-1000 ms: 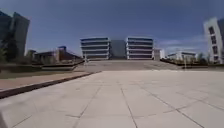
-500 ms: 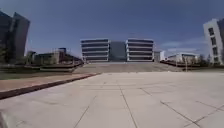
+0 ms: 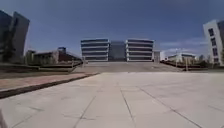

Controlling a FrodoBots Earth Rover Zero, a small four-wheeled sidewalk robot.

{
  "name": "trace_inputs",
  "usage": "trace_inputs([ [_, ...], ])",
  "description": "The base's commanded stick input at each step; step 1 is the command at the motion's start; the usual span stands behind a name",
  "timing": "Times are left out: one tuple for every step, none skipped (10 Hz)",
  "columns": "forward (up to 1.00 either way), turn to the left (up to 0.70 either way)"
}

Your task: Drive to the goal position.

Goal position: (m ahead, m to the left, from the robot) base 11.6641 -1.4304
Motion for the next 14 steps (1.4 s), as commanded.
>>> trace_inputs([
  [0.70,-0.05],
  [0.70,-0.05],
  [0.70,-0.05],
  [0.70,-0.05],
  [0.70,-0.05],
  [0.70,-0.05],
  [0.70,-0.05],
  [0.70,-0.05],
  [0.70,-0.05],
  [0.70,-0.05],
  [0.70,-0.05],
  [0.70,-0.05],
  [0.70,-0.05],
  [0.70,-0.05],
])
